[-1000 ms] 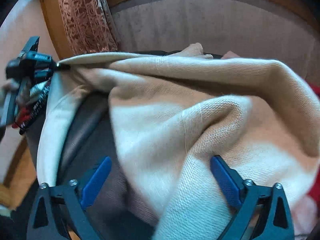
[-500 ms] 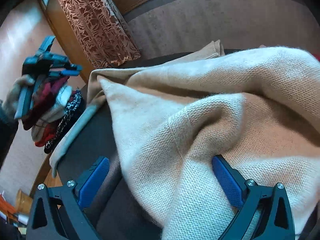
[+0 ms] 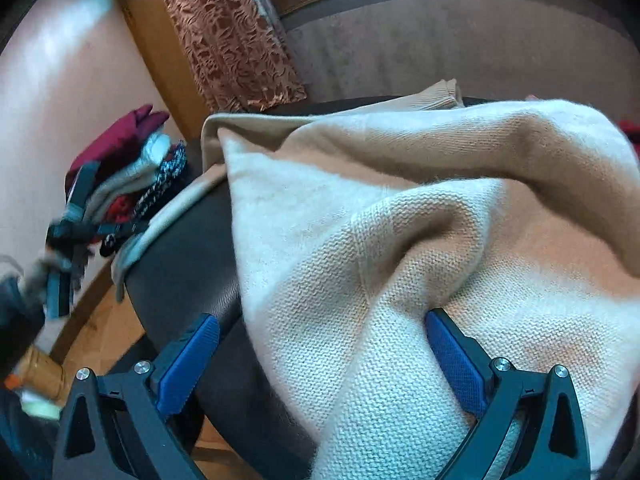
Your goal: Fold clothes
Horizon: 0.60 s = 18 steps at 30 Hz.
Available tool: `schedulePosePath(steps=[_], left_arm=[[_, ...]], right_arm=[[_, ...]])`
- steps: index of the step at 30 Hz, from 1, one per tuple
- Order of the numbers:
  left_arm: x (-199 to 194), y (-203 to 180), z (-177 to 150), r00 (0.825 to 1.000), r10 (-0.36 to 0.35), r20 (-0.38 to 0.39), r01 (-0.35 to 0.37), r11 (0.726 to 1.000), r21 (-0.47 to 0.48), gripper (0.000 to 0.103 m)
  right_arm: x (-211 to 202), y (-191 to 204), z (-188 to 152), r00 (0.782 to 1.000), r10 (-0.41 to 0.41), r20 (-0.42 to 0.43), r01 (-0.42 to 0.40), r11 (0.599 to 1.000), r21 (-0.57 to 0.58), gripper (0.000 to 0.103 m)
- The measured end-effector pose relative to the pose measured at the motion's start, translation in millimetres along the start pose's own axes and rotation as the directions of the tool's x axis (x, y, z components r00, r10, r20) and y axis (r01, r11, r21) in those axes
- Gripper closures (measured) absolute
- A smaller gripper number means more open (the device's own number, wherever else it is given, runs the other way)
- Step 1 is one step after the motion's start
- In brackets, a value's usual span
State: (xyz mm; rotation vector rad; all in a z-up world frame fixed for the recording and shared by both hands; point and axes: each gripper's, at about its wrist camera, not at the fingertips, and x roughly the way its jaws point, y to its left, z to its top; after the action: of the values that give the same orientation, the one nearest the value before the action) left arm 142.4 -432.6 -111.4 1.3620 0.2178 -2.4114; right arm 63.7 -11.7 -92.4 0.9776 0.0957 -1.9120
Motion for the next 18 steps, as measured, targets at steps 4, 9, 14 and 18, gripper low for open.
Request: schedulePosePath(steps=[4, 9, 14, 18], left_arm=[[2.9, -9.9, 3.3, 1.0, 0.029, 0.0, -0.029, 1.0, 0.007, 0.074], [10.3, -40.7, 35.4, 0.999, -0.032, -0.042, 0.033, 0.999, 0.022, 0.097], [-9.2, -43.6, 108.5, 0.995, -0.015, 0.1, 0.029, 0.989, -0.146, 0.098], [-75.9, -34.0, 182.4, 0.923, 0.125, 0.364, -0.026, 0.963, -0.267, 0.098]], right_arm=[[4.2, 5.6, 4.7, 0.999, -0.044, -0.018, 0.044, 0.999, -0.01, 0.0], [3.1, 8.6, 3.1, 0.997, -0.079, -0.016, 0.078, 0.997, -0.024, 0.0], [0.4, 7.8, 2.2, 0.997, -0.073, 0.0, 0.073, 0.997, -0.009, 0.0], [-1.2, 6.3, 0.9, 0.998, -0.061, 0.013, 0.061, 0.998, 0.001, 0.0]])
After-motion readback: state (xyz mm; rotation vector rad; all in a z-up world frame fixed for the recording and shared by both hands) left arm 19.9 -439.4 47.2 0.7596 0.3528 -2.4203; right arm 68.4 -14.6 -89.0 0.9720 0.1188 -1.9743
